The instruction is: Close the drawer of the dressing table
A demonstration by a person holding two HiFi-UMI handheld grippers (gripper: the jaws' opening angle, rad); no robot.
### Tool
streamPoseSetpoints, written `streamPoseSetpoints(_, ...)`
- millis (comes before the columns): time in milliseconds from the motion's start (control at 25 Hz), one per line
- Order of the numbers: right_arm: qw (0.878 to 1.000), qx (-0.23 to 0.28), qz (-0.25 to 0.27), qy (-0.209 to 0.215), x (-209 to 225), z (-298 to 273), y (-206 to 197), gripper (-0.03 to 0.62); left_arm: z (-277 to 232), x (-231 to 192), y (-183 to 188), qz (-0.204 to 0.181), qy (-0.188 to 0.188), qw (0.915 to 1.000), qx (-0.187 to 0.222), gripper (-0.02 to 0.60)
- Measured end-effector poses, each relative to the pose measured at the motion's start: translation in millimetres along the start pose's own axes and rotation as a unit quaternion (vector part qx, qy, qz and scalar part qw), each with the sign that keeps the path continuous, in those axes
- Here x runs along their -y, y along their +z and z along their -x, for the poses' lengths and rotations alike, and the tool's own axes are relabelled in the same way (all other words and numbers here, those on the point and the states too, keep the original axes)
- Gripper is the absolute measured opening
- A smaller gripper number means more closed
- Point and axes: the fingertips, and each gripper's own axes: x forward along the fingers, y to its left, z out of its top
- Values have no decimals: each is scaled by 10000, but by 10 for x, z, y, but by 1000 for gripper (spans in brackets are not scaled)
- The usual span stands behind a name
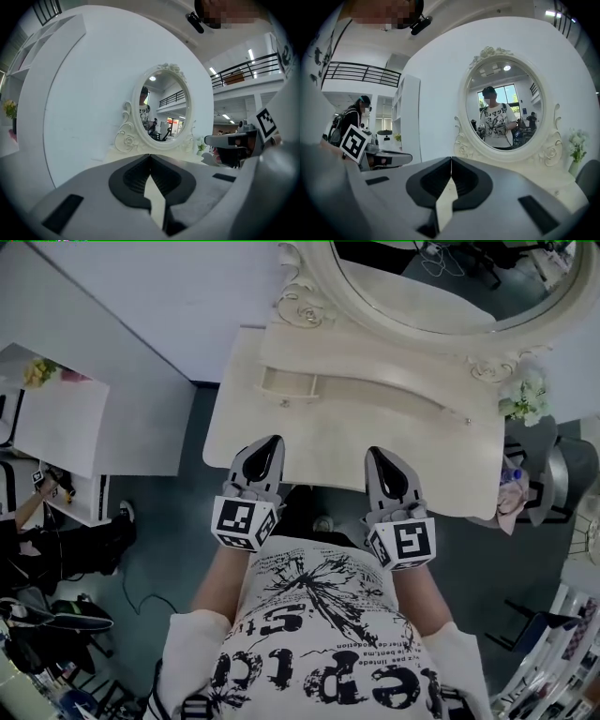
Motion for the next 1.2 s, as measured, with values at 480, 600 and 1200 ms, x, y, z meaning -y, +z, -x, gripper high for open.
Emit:
streamPoseSetpoints(480,9960,-836,-304,-126,353,-913,-774,17,-771,-743,-913,267,205,9970,-694,20)
streamPoseSetpoints(600,9944,-1003,-335,-79,381,-1044,-989,17,-899,-821,-1209,205,144,9950,-967,20)
streamPoseSetpoints(1200,9874,-1439,-655,25,423,-1349,-1470,17,-1436,-1019,-1701,214,306,9883,-1479,127)
